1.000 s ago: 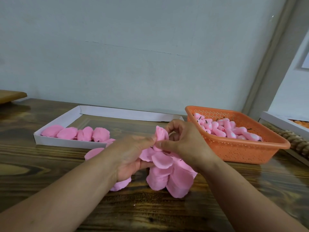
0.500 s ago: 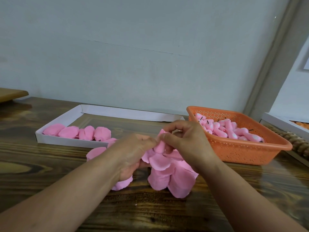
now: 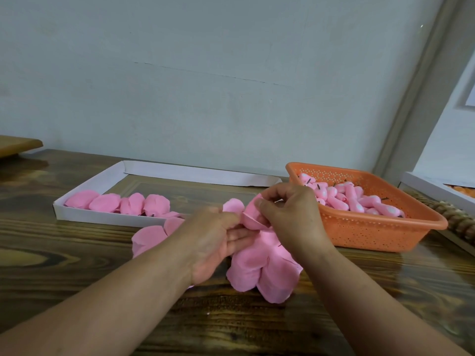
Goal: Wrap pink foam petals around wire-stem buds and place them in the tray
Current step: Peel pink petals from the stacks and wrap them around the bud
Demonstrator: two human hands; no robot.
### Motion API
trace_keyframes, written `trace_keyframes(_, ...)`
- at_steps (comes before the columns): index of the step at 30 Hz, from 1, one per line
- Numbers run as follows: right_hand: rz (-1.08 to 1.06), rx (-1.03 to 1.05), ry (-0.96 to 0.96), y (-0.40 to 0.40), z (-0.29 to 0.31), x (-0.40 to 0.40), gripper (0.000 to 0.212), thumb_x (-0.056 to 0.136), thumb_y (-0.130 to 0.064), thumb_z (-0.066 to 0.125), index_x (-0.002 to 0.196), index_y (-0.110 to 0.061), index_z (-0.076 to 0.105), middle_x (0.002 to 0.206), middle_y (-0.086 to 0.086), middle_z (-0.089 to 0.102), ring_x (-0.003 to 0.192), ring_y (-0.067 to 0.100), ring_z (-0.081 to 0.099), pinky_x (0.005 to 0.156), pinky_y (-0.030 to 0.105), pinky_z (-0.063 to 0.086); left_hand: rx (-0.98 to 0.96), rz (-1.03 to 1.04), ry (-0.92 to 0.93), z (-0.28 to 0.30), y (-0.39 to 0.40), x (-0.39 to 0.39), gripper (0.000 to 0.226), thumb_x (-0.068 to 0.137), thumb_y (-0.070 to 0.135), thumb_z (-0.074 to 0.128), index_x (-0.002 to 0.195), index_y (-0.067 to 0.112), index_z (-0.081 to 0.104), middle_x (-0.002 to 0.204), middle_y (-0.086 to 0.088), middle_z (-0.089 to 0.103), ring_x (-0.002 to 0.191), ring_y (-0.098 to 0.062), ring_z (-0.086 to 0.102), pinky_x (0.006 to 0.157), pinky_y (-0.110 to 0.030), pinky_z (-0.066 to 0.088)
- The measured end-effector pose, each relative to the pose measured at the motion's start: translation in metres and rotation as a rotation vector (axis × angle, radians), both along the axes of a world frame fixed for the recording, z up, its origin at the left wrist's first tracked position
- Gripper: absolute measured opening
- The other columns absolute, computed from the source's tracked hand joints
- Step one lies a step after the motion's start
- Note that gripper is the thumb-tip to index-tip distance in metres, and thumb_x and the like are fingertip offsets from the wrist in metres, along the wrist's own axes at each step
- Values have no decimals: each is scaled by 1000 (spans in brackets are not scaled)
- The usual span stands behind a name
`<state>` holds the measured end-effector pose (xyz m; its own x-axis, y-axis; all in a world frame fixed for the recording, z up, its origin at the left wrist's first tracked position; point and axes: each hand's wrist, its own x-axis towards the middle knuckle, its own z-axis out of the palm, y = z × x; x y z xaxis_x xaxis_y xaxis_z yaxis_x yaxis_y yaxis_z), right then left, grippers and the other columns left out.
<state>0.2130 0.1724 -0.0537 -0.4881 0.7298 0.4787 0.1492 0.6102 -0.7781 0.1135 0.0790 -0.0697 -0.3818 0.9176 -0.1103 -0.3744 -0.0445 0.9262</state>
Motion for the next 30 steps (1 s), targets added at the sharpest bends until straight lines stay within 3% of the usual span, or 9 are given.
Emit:
trace_keyframes(2,51,12,-24,-1,2,1,29,80,1,62,63,-21,61,59,0,63,58,19,61,61,29,53,-33,59,23,1,0,2,22,99,6,43,101,-5,62,95,-19,73,91,-27,72,78,-33,59)
trace_keyframes(4,119,58,-74,-4,6,4,30,81,3,61,63,-21,59,56,0,62,57,18,60,60,3,42,-57,109,72,3,-1,3,23,101,12,41,108,-2,58,93,-18,74,87,-28,72,73,-34,60)
trace_keyframes(6,149,97,-114,-5,9,6,31,82,3,61,64,-22,57,58,-1,61,58,18,60,60,-9,30,-77,151,116,5,-2,3,22,99,11,41,106,0,58,89,-16,74,82,-28,72,68,-35,60)
trace_keyframes(10,261,151,-172,-9,8,4,28,82,0,65,67,-23,60,70,-8,57,64,8,58,60,14,44,-95,153,162,7,-4,4,23,96,6,43,98,-5,63,85,-18,73,79,-28,72,70,-36,60)
trace_keyframes(13,327,190,-228,-9,8,4,26,82,-4,66,71,-27,62,75,-11,55,65,-5,50,60,11,38,-121,118,204,6,-5,5,29,101,17,42,102,3,67,91,-17,74,85,-27,72,70,-33,60)
trace_keyframes(18,343,177,-222,-6,9,5,20,80,-5,69,72,-22,64,86,-7,58,64,-3,51,61,12,40,-102,84,208,4,-4,6,37,103,28,36,108,5,65,97,-14,74,92,-25,72,83,-40,58)
trace_keyframes(22,373,162,-235,-5,10,7,24,79,-3,70,67,-22,64,98,-8,61,64,-11,51,60,7,39,-41,-9,105,6,-4,7,62,99,52,24,111,6,64,101,-15,73,97,-28,70,89,-43,55)
trace_keyframes(25,399,127,-201,-3,11,8,18,78,2,69,69,-13,67,94,-9,62,59,-6,52,58,7,39,-26,-62,53,8,-3,5,80,91,65,19,118,3,62,109,-19,70,101,-30,68,87,-40,56)
trace_keyframes(30,427,100,-213,-3,11,10,16,78,2,69,69,-11,68,90,-11,64,64,1,57,60,12,45,-26,-102,42,11,-5,5,81,88,69,17,134,11,50,113,-17,69,102,-30,68,89,-42,55)
